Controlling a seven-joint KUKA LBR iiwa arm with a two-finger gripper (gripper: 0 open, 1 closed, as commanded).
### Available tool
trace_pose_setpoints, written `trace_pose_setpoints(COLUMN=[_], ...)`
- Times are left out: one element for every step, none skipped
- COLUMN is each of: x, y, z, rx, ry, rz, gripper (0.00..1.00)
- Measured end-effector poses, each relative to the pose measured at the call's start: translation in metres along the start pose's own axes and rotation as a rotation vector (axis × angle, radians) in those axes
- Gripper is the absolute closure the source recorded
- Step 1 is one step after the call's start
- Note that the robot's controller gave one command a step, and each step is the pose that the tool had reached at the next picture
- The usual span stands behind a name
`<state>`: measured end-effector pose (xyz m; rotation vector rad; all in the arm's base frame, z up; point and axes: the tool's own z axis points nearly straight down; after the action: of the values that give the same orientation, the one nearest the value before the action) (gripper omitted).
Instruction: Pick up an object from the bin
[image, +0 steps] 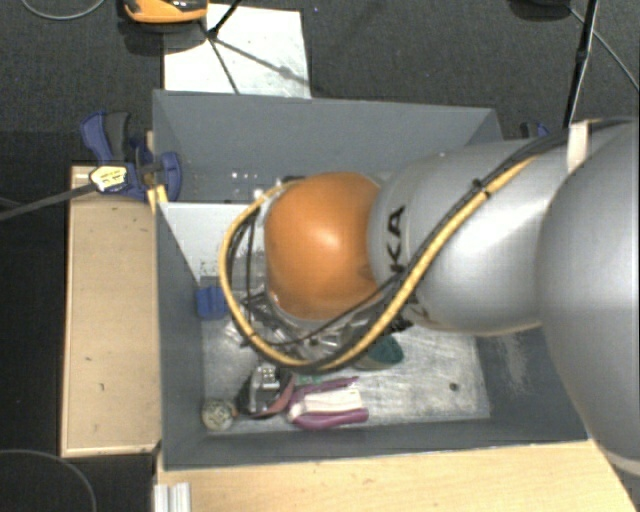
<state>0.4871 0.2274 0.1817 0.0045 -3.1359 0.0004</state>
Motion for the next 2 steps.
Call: trace_pose_setpoints(x=[-0.0054,-0.0058], y=[-0.0393,-0.0390], z=[0.1106,0.1091], rx=[-0.006,-0.006], ry=[-0.008,-0.010], rz=[0.079,0.083], gripper=[0.00,1.00])
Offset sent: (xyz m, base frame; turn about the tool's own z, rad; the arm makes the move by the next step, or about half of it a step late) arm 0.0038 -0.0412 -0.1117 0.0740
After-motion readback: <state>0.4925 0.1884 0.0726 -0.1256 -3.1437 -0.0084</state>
